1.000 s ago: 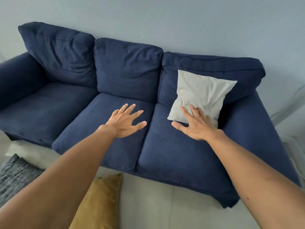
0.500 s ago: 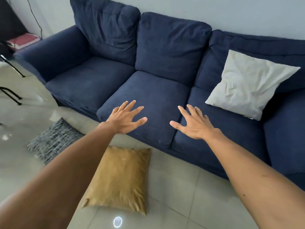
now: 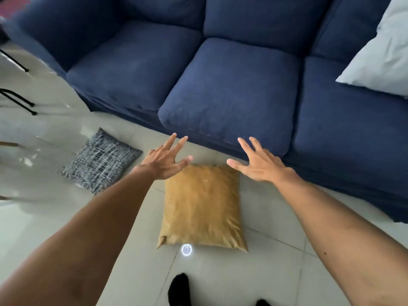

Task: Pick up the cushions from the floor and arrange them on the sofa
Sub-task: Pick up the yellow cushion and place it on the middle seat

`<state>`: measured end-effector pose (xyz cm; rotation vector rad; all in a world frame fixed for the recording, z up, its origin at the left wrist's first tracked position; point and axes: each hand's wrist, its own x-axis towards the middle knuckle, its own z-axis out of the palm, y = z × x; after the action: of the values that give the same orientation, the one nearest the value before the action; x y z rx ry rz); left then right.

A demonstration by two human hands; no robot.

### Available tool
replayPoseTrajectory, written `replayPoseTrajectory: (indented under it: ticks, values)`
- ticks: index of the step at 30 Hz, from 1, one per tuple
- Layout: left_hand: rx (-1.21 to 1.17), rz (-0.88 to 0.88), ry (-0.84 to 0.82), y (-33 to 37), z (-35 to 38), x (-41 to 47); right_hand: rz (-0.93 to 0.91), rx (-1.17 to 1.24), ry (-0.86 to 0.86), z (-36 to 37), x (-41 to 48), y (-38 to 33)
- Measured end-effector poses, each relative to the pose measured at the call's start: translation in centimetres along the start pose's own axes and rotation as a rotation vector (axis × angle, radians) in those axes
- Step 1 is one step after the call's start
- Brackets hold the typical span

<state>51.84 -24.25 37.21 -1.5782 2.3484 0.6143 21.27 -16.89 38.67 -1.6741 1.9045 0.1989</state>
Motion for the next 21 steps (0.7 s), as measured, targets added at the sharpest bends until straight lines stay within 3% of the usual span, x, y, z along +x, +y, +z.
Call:
replayPoseTrajectory:
  ticks: [15, 21]
  values:
    - [-0.17, -0.158, -0.06, -9.2, 27.9, 6.2, 0.085, 0.012, -0.185, 28.1, 11.8, 3.5]
    - [-0.267, -0.227, -0.098, -12.6, 37.3, 8.2, 0.104, 0.056, -0.131, 36.8, 17.0, 6.4]
